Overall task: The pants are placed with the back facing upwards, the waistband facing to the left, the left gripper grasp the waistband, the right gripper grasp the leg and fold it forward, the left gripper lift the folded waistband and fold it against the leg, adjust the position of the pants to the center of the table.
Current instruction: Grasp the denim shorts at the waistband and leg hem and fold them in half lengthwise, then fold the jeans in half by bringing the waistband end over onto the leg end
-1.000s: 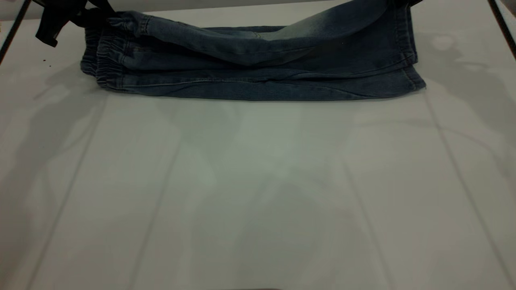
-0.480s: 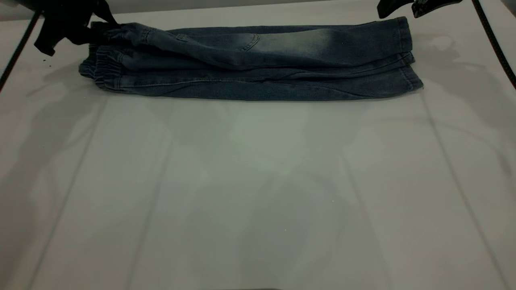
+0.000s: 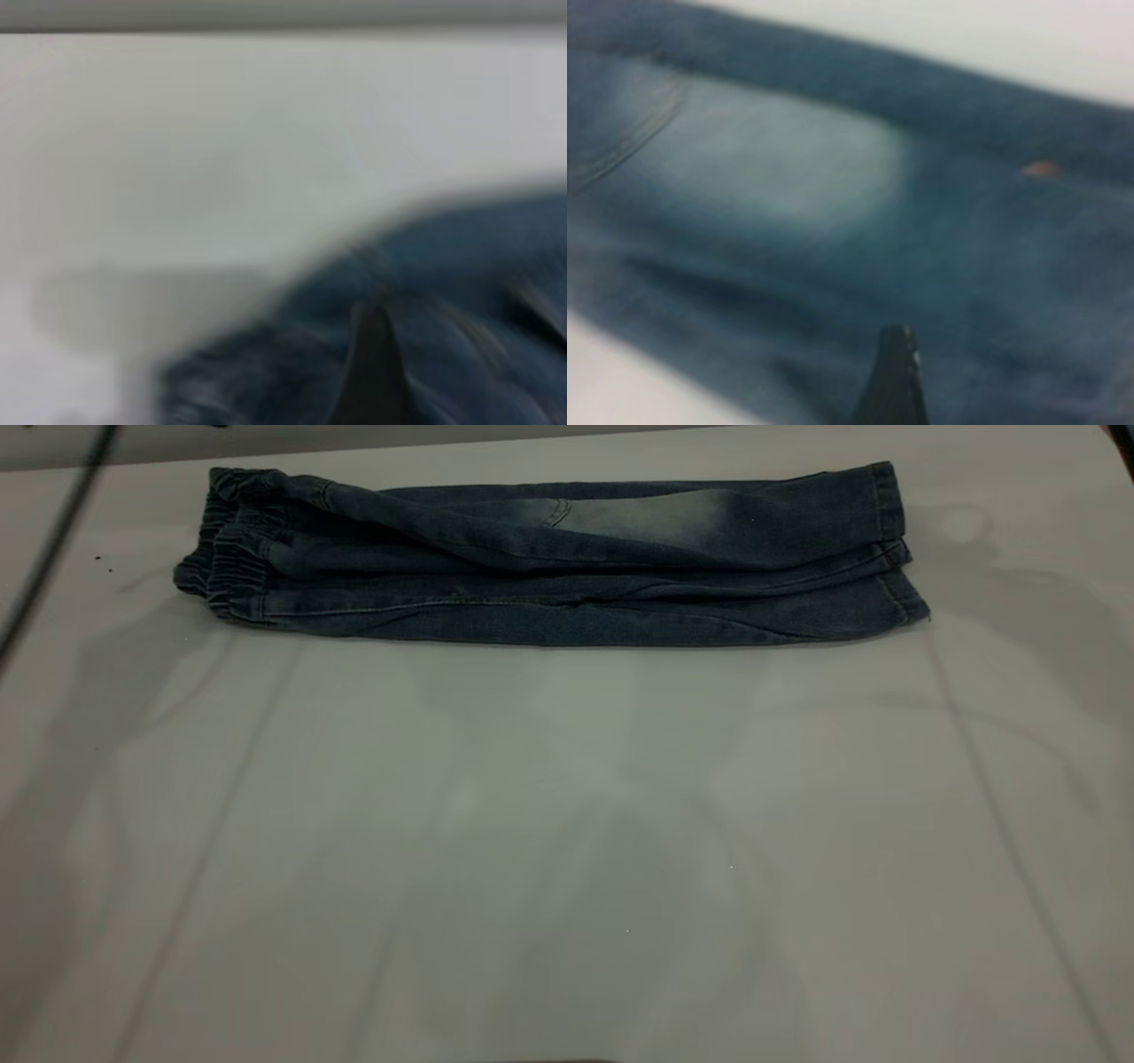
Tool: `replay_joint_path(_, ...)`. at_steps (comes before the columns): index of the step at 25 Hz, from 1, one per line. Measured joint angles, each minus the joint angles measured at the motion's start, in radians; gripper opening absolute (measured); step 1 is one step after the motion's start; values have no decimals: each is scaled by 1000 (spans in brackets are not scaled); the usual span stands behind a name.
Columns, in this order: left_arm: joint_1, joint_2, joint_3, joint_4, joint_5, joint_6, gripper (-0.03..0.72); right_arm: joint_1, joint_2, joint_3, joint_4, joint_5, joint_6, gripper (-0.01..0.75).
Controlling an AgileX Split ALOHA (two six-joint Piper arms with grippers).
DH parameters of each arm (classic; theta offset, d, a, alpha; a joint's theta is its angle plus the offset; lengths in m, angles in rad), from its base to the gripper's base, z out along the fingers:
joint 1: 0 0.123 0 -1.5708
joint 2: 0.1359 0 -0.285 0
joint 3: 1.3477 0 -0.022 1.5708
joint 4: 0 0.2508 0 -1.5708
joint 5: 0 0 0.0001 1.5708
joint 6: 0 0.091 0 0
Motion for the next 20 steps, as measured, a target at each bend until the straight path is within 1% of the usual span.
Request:
replay_joint_path(2, -1, 0, -6, 6, 125, 46, 469, 25, -1, 0, 9, 55, 0, 552)
replay_joint_path(4, -2, 0, -6, 24, 222, 58, 469, 75, 1, 0, 10, 92, -6, 552)
replay_joint_path(8, -4, 0, -7, 110, 335, 45, 469, 182, 1, 0, 18, 99, -33, 552)
replay_joint_path(11, -25, 0, -7, 203, 350, 3, 469, 246, 1, 0, 24, 90, -35, 552)
replay_joint_path(14, -65, 0, -7, 267, 322, -38, 469, 301, 9, 0, 47, 68, -37, 552)
replay_joint_path(17, -95, 3, -7, 289, 268, -67, 469, 356, 36, 0, 99, 31, -59, 552)
replay_joint_path(20, -102, 9, -7, 289, 224, -94, 469, 408, 82, 0, 191, -30, -123, 552)
